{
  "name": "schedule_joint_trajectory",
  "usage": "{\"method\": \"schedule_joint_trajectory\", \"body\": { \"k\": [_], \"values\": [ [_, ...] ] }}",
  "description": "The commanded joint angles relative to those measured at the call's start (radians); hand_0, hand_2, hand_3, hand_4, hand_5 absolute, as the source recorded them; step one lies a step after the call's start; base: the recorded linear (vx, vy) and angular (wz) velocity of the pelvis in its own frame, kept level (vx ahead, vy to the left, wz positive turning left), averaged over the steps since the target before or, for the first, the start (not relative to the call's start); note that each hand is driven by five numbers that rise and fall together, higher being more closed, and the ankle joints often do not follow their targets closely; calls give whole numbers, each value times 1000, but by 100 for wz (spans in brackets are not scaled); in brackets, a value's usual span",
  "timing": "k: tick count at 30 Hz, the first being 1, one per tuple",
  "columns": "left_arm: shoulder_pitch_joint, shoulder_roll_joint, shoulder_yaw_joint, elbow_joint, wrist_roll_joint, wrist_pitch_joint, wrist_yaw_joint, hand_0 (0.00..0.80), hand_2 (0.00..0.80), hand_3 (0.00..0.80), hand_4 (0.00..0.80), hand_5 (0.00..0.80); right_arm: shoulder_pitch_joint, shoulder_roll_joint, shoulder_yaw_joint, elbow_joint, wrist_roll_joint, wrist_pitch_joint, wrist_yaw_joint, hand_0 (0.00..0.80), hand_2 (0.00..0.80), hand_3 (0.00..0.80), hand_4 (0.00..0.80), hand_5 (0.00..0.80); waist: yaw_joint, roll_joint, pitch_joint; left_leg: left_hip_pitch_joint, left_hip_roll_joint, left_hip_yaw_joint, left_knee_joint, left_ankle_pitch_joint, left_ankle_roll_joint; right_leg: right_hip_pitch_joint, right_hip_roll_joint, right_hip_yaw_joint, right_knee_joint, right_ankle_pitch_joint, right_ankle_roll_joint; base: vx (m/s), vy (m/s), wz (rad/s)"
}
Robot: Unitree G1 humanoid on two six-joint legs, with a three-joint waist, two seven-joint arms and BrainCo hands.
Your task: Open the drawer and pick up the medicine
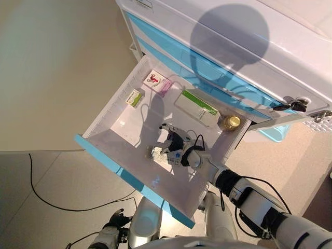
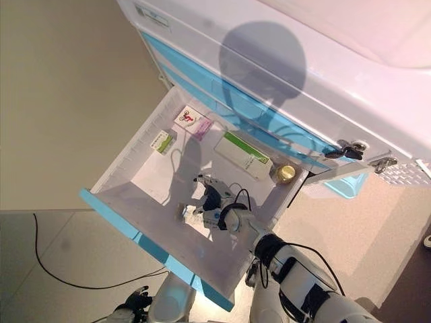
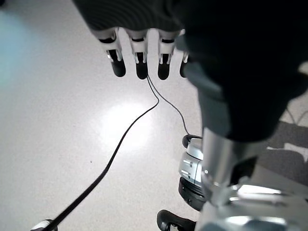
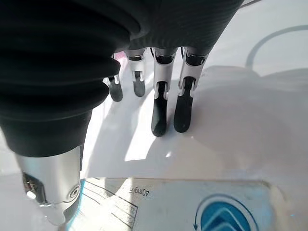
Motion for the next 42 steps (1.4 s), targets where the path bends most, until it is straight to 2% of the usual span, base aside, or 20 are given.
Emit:
{"method": "schedule_joint_trajectory", "body": {
  "k": [1,7,11,12,14,17,20,23,28,30,42],
  "values": [
    [-10,-20,-12,20,-39,16,2,0,0,0,0,0,42,53,92,34,-11,36,97,0,0,0,0,0,5,-24,17,11,-68,31,-9,-21,50,17,-27,20,-106,155,50,0,0,0],
    [-45,-38,2,51,-40,29,5,0,0,0,0,0,26,41,160,-21,-104,20,138,0,0,0,0,0,-14,-54,18,18,-59,40,-15,-24,48,14,-19,32,-112,155,45,0,0,0],
    [-64,-46,3,55,-38,28,5,0,0,0,0,0,20,26,182,-16,-183,12,128,0,0,0,0,0,-18,-55,19,15,-58,32,-20,-17,46,11,-17,34,-116,157,44,0,0,0],
    [-70,-48,1,51,-38,23,4,0,0,0,0,0,18,14,194,-7,-258,7,109,0,0,0,0,0,-18,-56,24,17,-57,28,-22,-20,45,13,-15,39,-115,152,44,0,0,0],
    [-73,-48,1,50,-35,22,2,0,0,0,0,0,16,8,198,-3,-303,7,101,0,0,0,0,0,-19,-56,23,11,-58,23,-24,-14,44,10,-14,37,-119,157,43,-12,-21,1],
    [-77,-44,-4,42,-29,15,0,0,0,0,0,0,0,-33,213,-9,-470,17,58,0,0,0,0,0,-15,-56,28,6,-63,4,-24,-14,41,11,-16,33,-113,148,41,-18,-45,12],
    [-82,-40,-4,40,-29,12,-3,0,0,0,0,0,-18,-63,212,-31,-517,18,48,0,0,0,0,0,-13,-54,29,1,-66,-8,-27,-11,40,9,-16,31,-113,146,39,-28,-29,24],
    [-81,-35,6,41,-32,5,-7,0,0,0,0,0,-59,-141,185,-94,-581,28,-2,0,0,0,0,0,-10,-53,28,-12,-72,-21,-28,-5,39,2,-19,30,-112,147,39,-31,-20,17],
    [-72,-26,9,36,-29,-11,-9,0,0,0,0,0,-113,-239,139,-101,-621,53,-86,0,0,0,0,0,-1,-50,30,-26,-75,-30,-33,2,40,-13,-17,30,-116,153,39,-33,-1,7],
    [-68,-26,9,34,-30,-17,-9,0,0,0,0,0,-106,-249,127,-97,-636,67,-111,0,0,0,0,0,2,-47,31,-28,-74,-32,-38,6,39,-18,-18,27,-116,156,40,-23,2,1],
    [-55,-31,-9,22,-54,-27,3,0,0,0,0,0,-132,-202,135,6,-667,121,-117,0,0,0,0,0,12,-38,37,-39,-73,-30,-46,17,38,-32,-17,36,-126,167,44,-3,0,0]
  ]
}}
